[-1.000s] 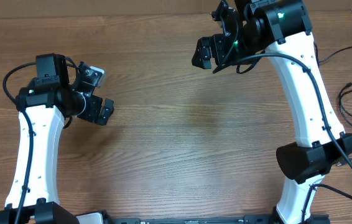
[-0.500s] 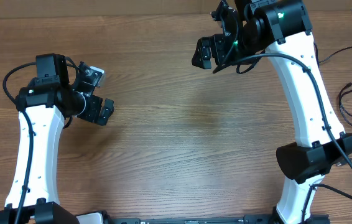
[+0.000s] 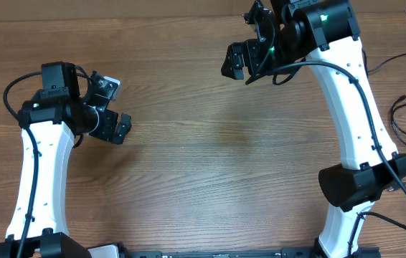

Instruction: Untangle cables

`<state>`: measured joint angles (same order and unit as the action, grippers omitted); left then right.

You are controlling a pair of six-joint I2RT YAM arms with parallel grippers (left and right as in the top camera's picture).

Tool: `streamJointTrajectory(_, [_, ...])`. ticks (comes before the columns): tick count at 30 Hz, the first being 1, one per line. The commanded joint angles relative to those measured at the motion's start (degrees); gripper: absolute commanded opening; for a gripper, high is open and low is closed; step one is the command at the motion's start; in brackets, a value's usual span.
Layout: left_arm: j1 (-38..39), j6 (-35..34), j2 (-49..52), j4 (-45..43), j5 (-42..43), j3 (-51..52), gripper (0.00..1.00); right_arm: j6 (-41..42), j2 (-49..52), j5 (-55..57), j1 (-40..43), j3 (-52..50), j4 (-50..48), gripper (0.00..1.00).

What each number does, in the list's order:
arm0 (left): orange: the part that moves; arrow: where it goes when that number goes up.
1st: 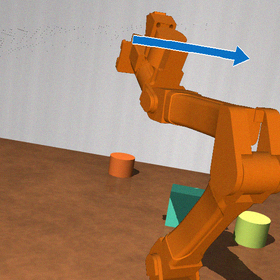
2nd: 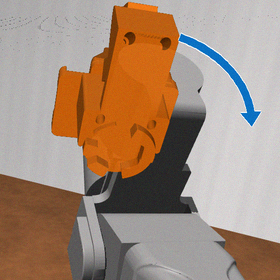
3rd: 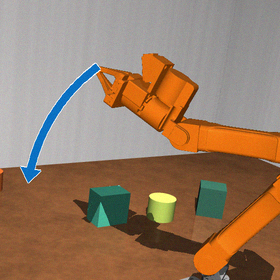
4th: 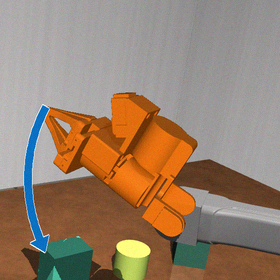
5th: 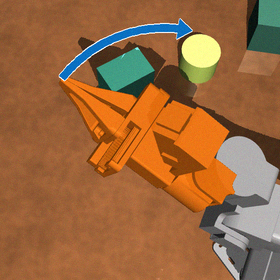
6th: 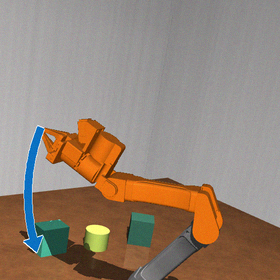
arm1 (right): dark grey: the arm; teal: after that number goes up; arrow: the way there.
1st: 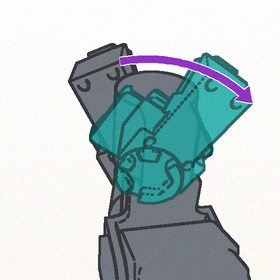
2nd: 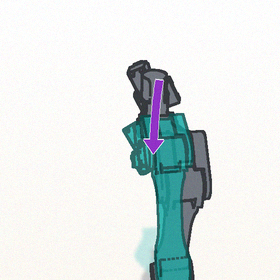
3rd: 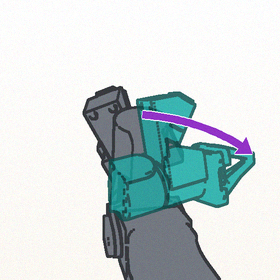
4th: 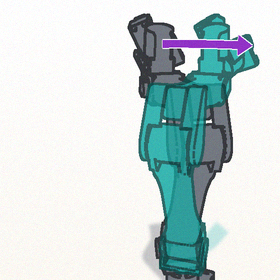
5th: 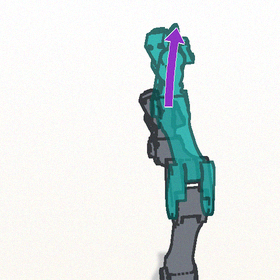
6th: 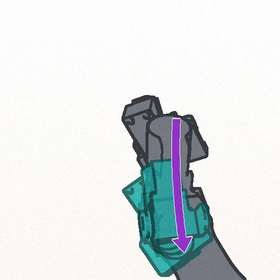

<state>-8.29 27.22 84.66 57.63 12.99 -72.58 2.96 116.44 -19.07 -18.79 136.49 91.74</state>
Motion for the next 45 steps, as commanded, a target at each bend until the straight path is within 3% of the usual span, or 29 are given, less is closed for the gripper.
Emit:
streamJointTrajectory(1, [-0.31, 0.90, 0.44, -0.02, 0.09, -0.66, 1.00, -0.46, -0.04, 0.17, 0.04, 0.35, -0.13, 1.00])
streamJointTrajectory(23, [-0.31, 0.79, 0.44, 0.87, 0.57, -0.66, 1.00, -0.46, -0.04, 0.20, 0.04, 0.35, -0.13, 1.00])
streamJointTrajectory(36, [0.81, -10.01, -1.27, -1.57, 2.03, -0.57, 1.00, -0.46, -0.04, 0.17, 0.04, 0.35, -0.13, 1.00])
streamJointTrajectory(45, [6.10, -17.44, -10.97, -14.03, -0.46, 9.18, 1.00, -0.46, -0.04, 0.17, 0.04, 0.35, -0.13, 1.00])
